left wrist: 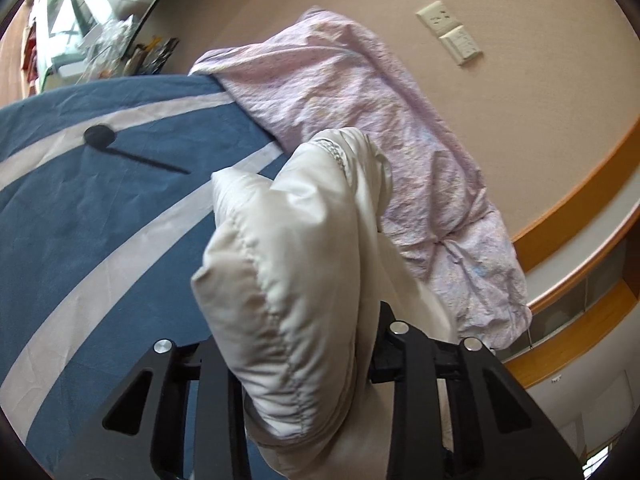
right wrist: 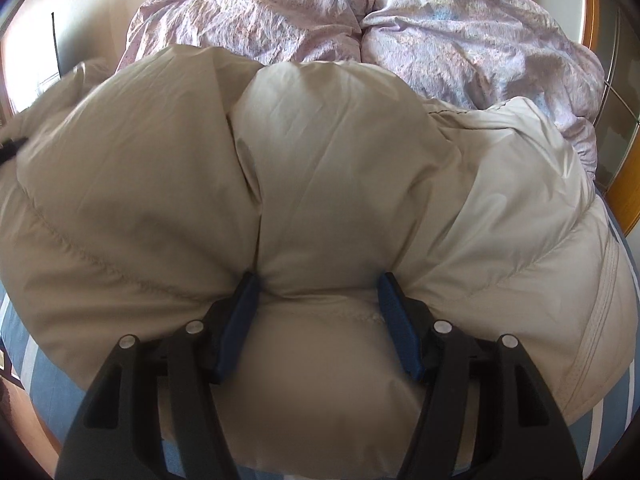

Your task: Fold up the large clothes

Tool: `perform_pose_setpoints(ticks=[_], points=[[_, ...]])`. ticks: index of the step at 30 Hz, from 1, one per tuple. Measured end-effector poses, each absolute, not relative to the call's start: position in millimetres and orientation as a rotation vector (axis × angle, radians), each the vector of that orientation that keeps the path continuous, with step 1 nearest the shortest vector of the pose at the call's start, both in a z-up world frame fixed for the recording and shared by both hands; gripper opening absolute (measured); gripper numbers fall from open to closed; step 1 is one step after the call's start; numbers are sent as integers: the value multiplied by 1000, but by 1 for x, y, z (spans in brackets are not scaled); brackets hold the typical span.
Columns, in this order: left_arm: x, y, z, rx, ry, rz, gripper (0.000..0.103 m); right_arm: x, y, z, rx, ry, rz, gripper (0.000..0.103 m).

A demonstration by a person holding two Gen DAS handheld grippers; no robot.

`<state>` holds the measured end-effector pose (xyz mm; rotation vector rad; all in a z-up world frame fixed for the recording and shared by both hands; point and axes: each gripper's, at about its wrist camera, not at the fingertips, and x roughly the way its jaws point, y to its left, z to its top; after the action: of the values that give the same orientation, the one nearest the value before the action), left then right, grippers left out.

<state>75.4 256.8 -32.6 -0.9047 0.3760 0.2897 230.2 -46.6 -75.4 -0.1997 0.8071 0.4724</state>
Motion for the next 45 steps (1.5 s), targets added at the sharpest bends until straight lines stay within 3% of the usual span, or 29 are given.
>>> perform_pose_setpoints(ticks=[15,29,39,45], points=[[105,166,49,-742,280,-4,29,236,-51,-78,-164,834,471,63],[133,122,50,-768,304,-161,29,236,-67,-76,-56,803,498,61],[150,81,49,-711,340,-224,29,236,-164,-49,222,724,460,62],[161,63,48,-677,360,-248,29,247,-243,-44,318,722,273,72]])
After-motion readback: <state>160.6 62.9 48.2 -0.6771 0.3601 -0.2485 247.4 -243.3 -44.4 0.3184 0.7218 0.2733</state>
